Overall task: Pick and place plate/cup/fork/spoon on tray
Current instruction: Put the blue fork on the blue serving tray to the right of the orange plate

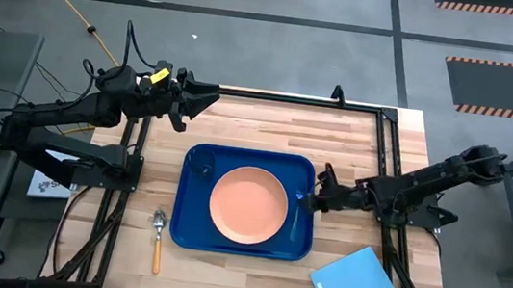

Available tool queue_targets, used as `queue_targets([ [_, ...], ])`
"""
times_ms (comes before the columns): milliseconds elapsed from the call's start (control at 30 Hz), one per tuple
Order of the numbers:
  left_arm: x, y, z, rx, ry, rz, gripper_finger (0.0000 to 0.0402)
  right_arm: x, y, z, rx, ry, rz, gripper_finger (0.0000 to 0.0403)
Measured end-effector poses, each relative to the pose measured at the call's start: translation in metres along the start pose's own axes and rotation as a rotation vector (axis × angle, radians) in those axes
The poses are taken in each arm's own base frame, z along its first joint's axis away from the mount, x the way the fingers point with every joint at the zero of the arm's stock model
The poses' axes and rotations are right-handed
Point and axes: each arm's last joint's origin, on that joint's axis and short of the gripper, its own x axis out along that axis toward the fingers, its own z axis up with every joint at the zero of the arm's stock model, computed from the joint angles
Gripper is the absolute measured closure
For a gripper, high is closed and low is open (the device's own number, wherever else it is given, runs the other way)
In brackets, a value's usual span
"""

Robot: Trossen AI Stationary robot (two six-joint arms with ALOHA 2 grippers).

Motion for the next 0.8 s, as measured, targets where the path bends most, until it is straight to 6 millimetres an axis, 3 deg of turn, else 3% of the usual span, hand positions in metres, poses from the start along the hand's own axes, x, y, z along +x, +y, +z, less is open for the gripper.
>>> queue_targets([
  [100, 0.0, 0.0, 0.0, -0.001, 0.0, 0.0, 0.0229, 0.004, 0.002, 0.007, -0.098, -0.017, -0.016, 0.0284],
  [300, 0.0, 0.0, 0.0, -0.002, -0.001, 0.0, 0.0229, 0.004, 0.021, 0.018, -0.42, 0.046, -0.047, 0.0392],
  [500, 0.0, 0.0, 0.0, -0.002, -0.002, -0.001, 0.0229, 0.018, 0.025, 0.012, -0.726, 0.262, -0.085, 0.0397],
  [800, 0.0, 0.0, 0.0, -0.001, -0.003, -0.001, 0.0229, 0.054, 0.026, -0.007, -0.897, 0.401, -0.107, 0.0401],
])
